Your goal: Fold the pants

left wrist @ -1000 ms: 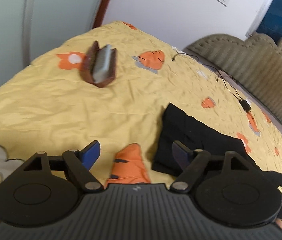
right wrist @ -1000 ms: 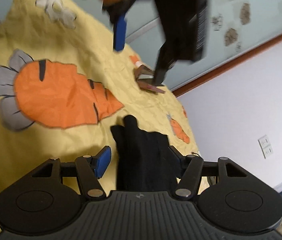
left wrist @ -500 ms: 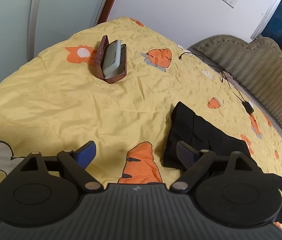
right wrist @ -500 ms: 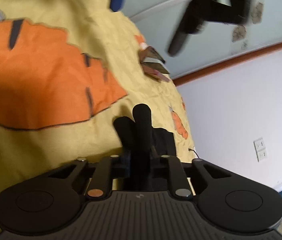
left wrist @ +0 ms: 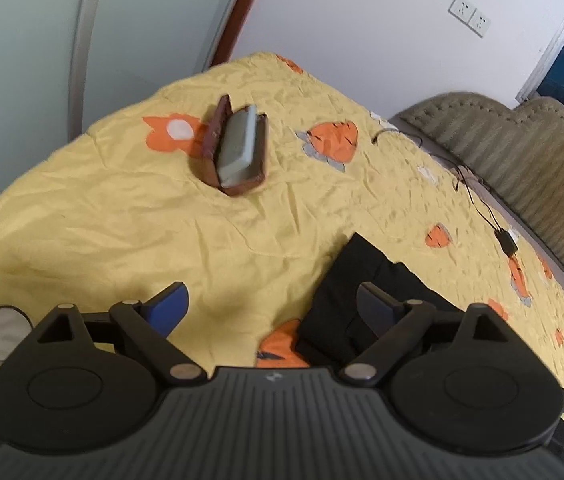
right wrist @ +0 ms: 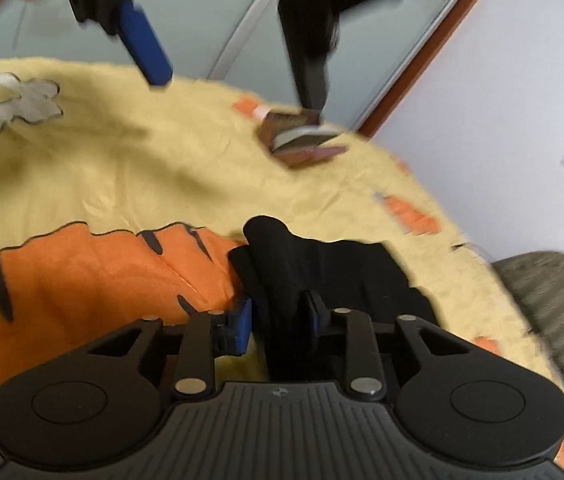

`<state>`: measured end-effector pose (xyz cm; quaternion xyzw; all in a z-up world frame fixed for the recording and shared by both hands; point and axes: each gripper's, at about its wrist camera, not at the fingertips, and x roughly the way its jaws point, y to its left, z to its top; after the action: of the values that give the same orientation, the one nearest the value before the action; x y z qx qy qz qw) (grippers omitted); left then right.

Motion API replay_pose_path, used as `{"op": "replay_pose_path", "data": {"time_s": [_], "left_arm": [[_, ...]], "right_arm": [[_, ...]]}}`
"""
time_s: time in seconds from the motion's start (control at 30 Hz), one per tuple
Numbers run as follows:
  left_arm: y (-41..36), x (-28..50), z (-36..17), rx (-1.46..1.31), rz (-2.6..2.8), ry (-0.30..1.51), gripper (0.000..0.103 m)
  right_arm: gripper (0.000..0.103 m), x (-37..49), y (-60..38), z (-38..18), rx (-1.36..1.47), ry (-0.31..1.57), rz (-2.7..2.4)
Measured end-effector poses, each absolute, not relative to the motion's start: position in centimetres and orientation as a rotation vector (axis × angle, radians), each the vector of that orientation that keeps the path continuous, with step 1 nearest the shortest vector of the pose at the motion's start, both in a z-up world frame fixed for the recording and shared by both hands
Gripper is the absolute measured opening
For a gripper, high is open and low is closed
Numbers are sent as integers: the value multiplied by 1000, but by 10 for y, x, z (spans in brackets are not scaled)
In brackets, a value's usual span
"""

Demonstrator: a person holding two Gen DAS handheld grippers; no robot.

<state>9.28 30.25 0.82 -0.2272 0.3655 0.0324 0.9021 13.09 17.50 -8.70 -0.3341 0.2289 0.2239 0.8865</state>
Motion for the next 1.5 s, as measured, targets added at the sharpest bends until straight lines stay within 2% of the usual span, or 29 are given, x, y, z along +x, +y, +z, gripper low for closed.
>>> {"op": "replay_pose_path", "data": {"time_s": [0.07, 0.13, 0.17, 0.2, 0.37, 0.5, 0.57, 0.77, 0.87, 0.93, 1.0, 1.03, 1.07, 1.1, 1.27, 1.5], "left_arm": [[289, 95, 8, -446, 37, 773, 90], [269, 98, 10, -401, -4, 782, 90], [255, 99, 11, -370, -30, 783, 90], [237, 101, 12, -338, -69, 783, 90], [155, 107, 8, -268, -255, 803, 93], [99, 115, -2, -259, -313, 825, 94], [80, 121, -10, -264, -308, 853, 94], [38, 109, -20, -167, -381, 889, 94], [23, 97, -25, -50, -436, 878, 95], [17, 93, -28, 10, -461, 881, 95], [10, 91, -31, 77, -491, 885, 95], [6, 91, -31, 108, -505, 882, 95], [3, 90, -32, 136, -518, 873, 95], [-1, 89, -32, 163, -535, 866, 95], [-17, 83, -36, 275, -607, 835, 96], [-16, 81, -39, 285, -635, 837, 98]], "right_arm": [[29, 110, 149, -61, -587, 453, 508], [43, 89, 113, -38, -486, 422, 489], [54, 75, 87, -29, -438, 408, 443], [57, 66, 63, -23, -402, 401, 395], [57, 25, -88, -25, -153, 468, 1], [58, -4, -231, -39, 414, 492, -195], [59, -13, -280, -56, 612, 485, -244], [59, -11, -343, -88, 952, 443, -188], [59, -4, -353, -98, 1024, 460, -202], [53, 3, -351, -101, 1024, 457, -204], [30, 8, -348, -98, 1020, 451, -207], [24, 8, -348, -97, 1016, 449, -214], [13, 8, -349, -96, 1007, 443, -230], [10, 7, -348, -94, 992, 428, -242], [7, -14, -341, -78, 932, 363, -280], [7, -49, -328, -52, 813, 326, -322]]}}
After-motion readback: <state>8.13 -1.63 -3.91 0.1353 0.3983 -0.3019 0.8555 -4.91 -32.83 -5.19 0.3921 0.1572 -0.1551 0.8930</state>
